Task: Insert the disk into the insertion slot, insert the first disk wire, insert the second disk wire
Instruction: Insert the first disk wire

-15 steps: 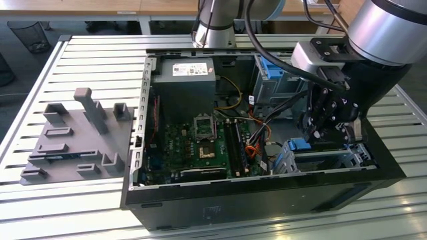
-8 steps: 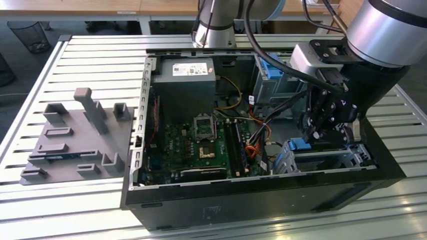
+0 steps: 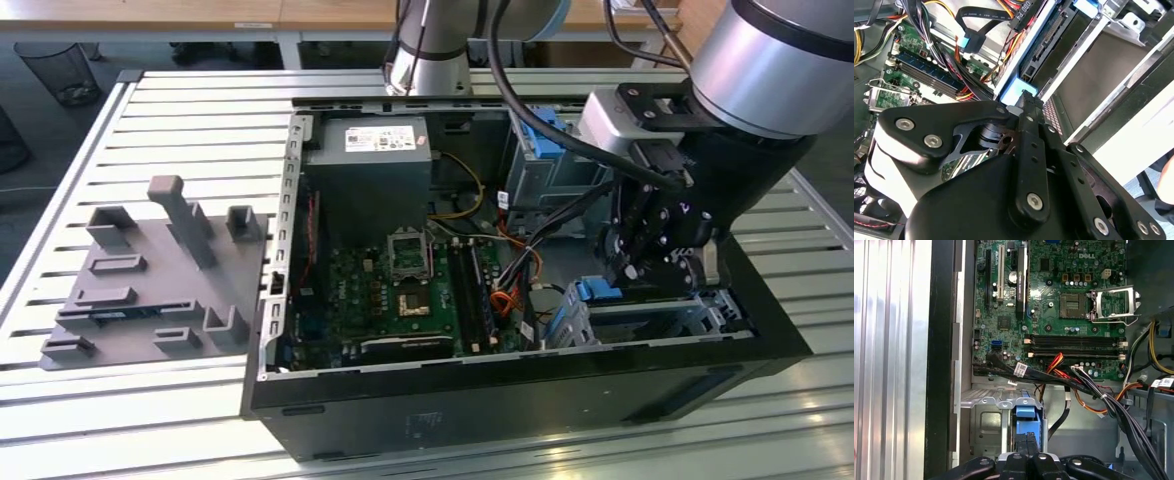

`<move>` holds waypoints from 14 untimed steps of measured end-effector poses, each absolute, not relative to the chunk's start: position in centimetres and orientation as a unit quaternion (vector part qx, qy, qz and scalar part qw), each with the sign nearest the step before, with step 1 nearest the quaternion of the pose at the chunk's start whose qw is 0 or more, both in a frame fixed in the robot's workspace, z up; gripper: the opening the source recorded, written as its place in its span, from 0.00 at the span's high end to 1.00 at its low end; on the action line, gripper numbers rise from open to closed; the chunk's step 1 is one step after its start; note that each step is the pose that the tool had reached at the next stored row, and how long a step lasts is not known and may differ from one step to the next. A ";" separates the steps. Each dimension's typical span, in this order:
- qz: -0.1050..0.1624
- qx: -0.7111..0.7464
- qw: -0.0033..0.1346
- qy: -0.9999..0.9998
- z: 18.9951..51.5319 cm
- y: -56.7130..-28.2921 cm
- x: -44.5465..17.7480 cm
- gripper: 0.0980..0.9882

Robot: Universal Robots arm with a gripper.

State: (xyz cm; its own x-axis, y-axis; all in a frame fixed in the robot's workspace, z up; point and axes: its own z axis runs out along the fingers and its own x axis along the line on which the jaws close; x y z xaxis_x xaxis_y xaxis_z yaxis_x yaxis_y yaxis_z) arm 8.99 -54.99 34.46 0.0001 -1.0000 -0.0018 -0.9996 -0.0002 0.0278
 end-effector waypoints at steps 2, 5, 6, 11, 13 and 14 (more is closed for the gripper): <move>-0.010 0.707 0.009 -0.707 34.4 -55.0 9.0 0.99; -0.011 0.707 0.009 -0.707 34.4 -55.0 9.2 0.99; -0.011 0.707 0.009 -0.707 34.4 -55.0 9.3 0.99; -0.011 0.707 0.009 -0.707 34.4 -55.0 9.8 0.99; -0.011 0.707 0.009 -0.707 34.4 -55.0 10.1 0.99; -0.011 0.707 0.009 -0.707 34.4 -55.0 10.3 0.99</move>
